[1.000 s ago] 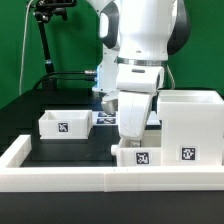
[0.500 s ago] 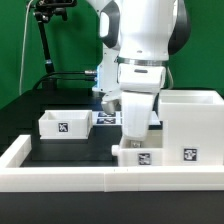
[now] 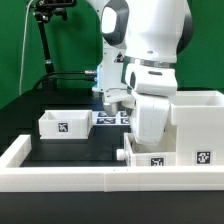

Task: Assemble drawer

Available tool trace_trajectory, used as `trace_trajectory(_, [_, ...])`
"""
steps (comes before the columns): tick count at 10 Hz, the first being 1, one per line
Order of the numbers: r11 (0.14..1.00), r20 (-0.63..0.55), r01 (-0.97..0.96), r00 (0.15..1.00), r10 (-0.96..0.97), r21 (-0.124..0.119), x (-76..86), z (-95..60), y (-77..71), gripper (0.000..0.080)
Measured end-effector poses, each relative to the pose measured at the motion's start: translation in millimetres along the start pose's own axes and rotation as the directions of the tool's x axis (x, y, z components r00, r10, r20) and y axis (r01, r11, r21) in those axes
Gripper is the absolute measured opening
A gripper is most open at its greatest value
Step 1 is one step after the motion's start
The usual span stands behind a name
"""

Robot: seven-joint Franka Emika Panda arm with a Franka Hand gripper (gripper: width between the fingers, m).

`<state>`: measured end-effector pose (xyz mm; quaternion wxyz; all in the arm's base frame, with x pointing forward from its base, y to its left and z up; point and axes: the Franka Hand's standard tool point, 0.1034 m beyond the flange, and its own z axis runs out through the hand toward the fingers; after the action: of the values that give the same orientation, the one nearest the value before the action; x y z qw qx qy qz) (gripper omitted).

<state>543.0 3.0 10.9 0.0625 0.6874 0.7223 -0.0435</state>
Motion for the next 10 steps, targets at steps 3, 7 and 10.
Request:
trace_trajectory(3, [0.996,-0.005,-0.085,0.996,0.085,-0.007,2.4,-1.4,-1.1,0.0047])
trace_trajectory(7, [0.987,0.012,-0.163,0.987,0.163,0.015,1.7,-3.6,-3.1,0.0047])
trace_trajectory(10, [0.988,0.013,-0.154,0.988,0.154,0.017,0.8,-2.7,-3.7,0.0047])
